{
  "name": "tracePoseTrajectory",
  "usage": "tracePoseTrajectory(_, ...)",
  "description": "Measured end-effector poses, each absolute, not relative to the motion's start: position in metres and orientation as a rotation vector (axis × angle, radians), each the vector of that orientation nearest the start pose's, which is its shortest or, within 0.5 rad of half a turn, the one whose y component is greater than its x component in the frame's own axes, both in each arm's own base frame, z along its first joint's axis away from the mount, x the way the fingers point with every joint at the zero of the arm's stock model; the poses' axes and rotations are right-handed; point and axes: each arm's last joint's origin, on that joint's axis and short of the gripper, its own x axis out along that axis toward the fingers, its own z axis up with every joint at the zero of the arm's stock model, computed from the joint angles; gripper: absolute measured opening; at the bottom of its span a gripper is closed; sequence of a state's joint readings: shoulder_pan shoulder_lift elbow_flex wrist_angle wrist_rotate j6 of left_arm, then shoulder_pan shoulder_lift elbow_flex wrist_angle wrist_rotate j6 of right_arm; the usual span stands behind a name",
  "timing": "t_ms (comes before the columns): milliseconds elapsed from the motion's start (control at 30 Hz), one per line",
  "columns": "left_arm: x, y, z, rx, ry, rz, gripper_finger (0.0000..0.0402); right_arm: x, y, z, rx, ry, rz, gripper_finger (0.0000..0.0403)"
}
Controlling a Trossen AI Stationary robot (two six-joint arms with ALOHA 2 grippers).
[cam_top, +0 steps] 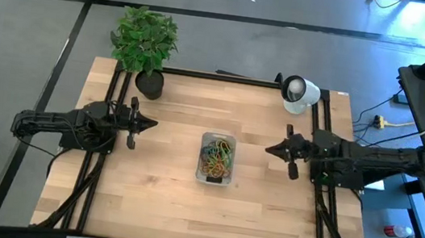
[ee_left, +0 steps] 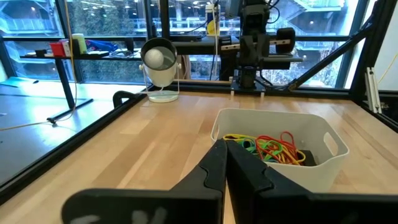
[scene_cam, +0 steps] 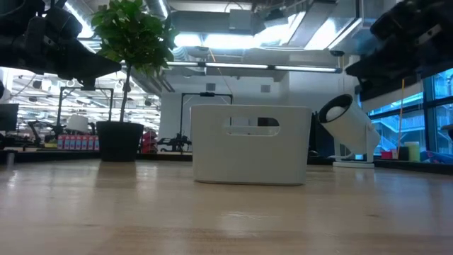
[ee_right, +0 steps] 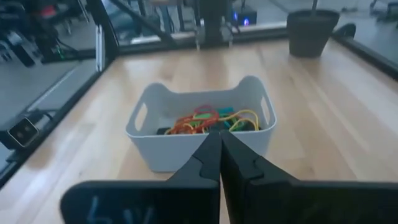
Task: Pick and place rubber bands into bin
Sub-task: Return to Home Position
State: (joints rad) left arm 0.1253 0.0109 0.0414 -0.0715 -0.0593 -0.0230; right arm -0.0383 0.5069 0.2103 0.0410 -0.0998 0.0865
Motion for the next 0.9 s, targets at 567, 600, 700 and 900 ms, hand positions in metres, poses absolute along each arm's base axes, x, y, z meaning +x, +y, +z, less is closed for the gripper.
tracePoseTrajectory(567, 0.095, 0.014, 0.170, -0.024, 0.039, 0.185, 0.0007, 0.103, -0.001, 0.183, 0.100, 0.030, 0.061, 0.0004)
tracePoseTrajectory(600, 0.095, 0.014, 0.170, -0.024, 0.039, 0.185, 0.0008, 0.101, -0.001, 0.182, 0.099, 0.019, 0.065, 0.0004)
tracePoseTrajectory(700, 0.095, 0.014, 0.170, -0.024, 0.039, 0.185, 0.0008, 0.098, -0.001, 0.181, 0.096, -0.027, 0.070, 0.0004)
tracePoseTrajectory(900, 0.095, 0.014, 0.170, -0.024, 0.039, 0.185, 0.0007, 0.097, -0.001, 0.174, 0.095, -0.089, 0.069, 0.0005)
